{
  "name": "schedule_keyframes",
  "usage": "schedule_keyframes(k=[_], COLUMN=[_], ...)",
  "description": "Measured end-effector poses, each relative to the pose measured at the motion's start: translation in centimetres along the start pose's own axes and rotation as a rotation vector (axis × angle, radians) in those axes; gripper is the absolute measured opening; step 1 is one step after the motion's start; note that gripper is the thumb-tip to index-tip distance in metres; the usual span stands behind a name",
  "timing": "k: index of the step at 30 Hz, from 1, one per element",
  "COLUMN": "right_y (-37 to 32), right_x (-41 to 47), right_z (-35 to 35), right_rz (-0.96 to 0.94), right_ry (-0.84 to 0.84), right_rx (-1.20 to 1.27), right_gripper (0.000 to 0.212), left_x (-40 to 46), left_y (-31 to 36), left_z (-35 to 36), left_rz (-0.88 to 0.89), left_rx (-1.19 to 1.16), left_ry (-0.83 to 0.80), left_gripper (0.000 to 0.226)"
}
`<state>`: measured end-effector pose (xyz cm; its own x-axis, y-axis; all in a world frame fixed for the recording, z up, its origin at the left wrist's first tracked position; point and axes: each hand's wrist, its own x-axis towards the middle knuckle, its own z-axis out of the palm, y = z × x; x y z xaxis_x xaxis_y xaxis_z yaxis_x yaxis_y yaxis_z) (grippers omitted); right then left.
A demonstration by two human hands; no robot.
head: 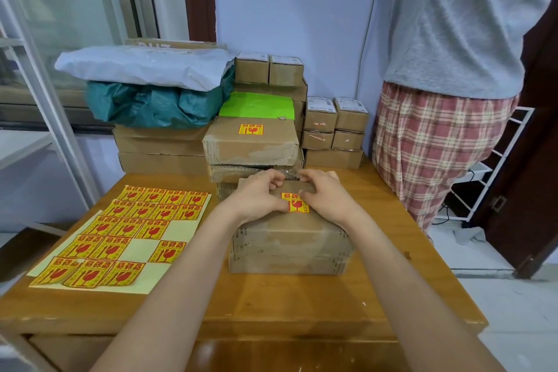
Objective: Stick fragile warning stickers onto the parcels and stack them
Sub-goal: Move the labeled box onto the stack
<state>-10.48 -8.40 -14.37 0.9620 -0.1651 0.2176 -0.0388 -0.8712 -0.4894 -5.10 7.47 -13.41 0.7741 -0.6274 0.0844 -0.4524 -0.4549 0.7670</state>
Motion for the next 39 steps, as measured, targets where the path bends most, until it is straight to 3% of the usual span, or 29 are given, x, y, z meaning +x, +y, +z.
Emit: schedule_keyframes(k=[13,25,28,31,33,36,39], right_y=[0.0,0.4,0.8,1.6,2.2,2.7,2.7], right_x=[-0.6,-2.5,-3.3,-4.3,-5.1,-6.3,-7.4], right_z=[-0.3,-3.6,-4.1,-4.5,-4.6,-3.7,-2.5], right_rz=[0.006,-0.028,-0.004,0.033,0.096,0.209,0.294], right_ry=[-0.015,-0.351,-0.297,-0.111,-0.002,0.016,0.049], right_rx=[0.049,0.033,0.069,0.134,0.261,0.421,0.586], right_gripper=[0.052,0.073,0.074,0.068,0.062,0.062,0.064], left_x=[-0.2,-0.4,-1.0,-2.2,-3.2,-4.9,-6.6], left_y=[0.2,0.2,0.2,-0.2,-1.0,-2.6,-3.8], left_z=[-0.9,-1.2,-1.1,-1.4,-1.9,-2.1,-1.2], left_rz=[-0.015,-0.041,-0.007,0.052,0.053,-0.021,-0.108], left_rx=[-0.007,-0.07,-0.222,-0.366,-0.383,-0.354,-0.337], left_ry=[-0.134,-0.139,-0.005,0.219,0.345,0.483,0.506], left_gripper=[0.063,0.055,0.045,0.035,0.03,0.025,0.036])
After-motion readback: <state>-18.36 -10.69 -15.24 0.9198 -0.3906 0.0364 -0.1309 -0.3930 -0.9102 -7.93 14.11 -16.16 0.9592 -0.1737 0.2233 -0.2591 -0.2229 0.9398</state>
